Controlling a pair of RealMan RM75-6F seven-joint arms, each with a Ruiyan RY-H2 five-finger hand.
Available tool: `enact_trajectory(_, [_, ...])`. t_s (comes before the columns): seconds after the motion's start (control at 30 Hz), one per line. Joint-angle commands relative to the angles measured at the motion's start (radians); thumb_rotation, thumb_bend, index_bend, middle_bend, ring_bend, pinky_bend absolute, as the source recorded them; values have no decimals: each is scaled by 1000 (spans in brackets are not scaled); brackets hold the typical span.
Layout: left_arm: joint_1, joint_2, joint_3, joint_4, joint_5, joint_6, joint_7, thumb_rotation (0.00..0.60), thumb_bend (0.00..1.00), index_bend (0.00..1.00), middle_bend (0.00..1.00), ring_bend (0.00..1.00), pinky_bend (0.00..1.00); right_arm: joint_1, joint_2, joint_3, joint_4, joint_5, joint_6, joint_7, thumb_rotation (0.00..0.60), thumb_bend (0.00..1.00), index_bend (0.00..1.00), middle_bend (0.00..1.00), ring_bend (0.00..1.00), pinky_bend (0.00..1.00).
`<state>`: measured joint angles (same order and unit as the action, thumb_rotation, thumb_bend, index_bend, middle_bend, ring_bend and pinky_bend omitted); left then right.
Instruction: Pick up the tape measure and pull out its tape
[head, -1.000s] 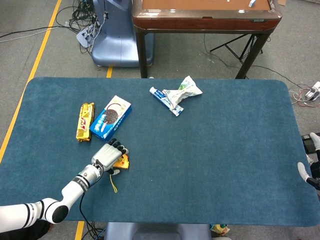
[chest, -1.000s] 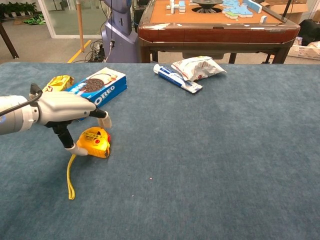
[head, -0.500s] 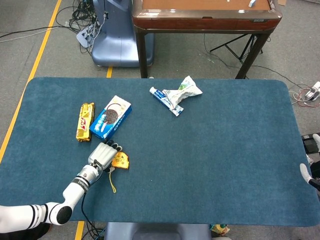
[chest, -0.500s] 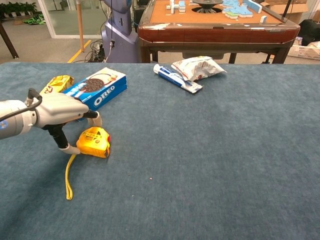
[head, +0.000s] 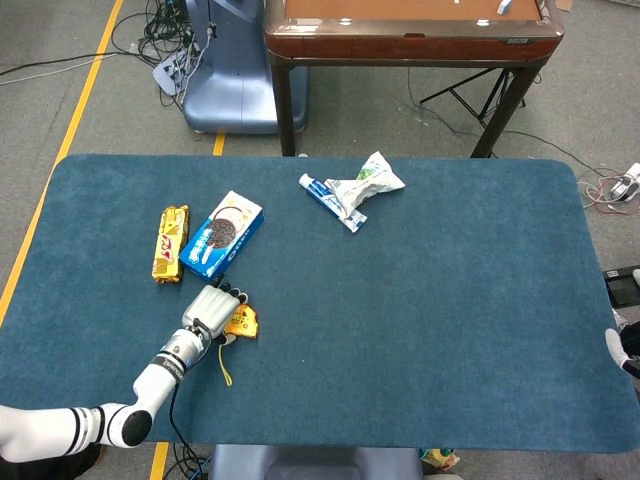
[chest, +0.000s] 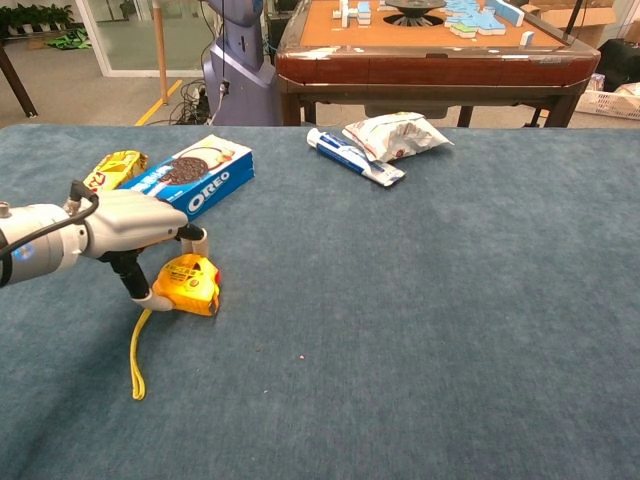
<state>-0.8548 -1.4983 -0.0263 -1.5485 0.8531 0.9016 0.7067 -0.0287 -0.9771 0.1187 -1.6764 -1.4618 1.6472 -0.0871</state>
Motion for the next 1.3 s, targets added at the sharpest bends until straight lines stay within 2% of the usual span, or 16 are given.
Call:
enact_trajectory(0.03, [2, -2, -3, 11, 5, -12, -28, 600, 197, 351, 365, 244, 46, -1, 1, 0, -2, -2, 2, 0, 600, 411, 102, 197, 97, 234])
enact_trajectory(0.2, [30, -3, -27, 32, 40, -47, -180, 600, 200, 443, 470, 320, 68, 4, 6, -1, -13, -20, 2, -10, 600, 411, 102, 197, 97, 234])
enact_trajectory(0.5, [77, 43, -53, 40, 125, -70, -386, 600, 224, 465, 487, 337, 85, 44, 20, 0, -64, -74, -32, -36, 600, 411, 152, 197, 97, 234])
enact_trajectory(0.7, [108, 119, -97, -13, 170, -53, -520, 600, 225, 465, 492, 338, 97, 123, 53, 2, -155, -150, -121, -1, 600, 411, 152, 197, 97, 234])
enact_trajectory(0.93, [152, 184, -168, -100, 201, 24, -651, 600, 238, 489, 522, 363, 157, 286, 24, 19, -248, -221, -315, 54, 600, 409, 152, 174, 97, 231])
enact_trajectory(1.13, [151, 255, -212, -214, 162, 28, -667, 600, 237, 484, 531, 363, 163, 432, -84, 68, -313, -152, -486, -28, 600, 387, 116, 138, 66, 190])
enact_trajectory(1.3, [138, 288, -234, -306, 130, 48, -628, 600, 237, 483, 531, 363, 166, 547, -197, 127, -331, -7, -600, -125, 600, 361, 83, 115, 42, 166])
